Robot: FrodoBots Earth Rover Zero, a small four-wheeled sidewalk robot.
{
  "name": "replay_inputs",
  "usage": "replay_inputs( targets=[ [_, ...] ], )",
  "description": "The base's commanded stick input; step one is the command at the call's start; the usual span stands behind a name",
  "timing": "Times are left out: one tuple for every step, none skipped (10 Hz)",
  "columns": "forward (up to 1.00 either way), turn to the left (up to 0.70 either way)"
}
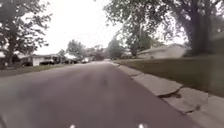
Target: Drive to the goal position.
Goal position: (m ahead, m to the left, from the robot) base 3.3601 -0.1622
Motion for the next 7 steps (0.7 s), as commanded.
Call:
replay_inputs(
  targets=[
    [1.00,0.00],
    [1.00,0.00],
    [1.00,0.00],
    [1.00,0.00],
    [1.00,0.00],
    [1.00,-0.13],
    [1.00,-0.38]
  ],
)
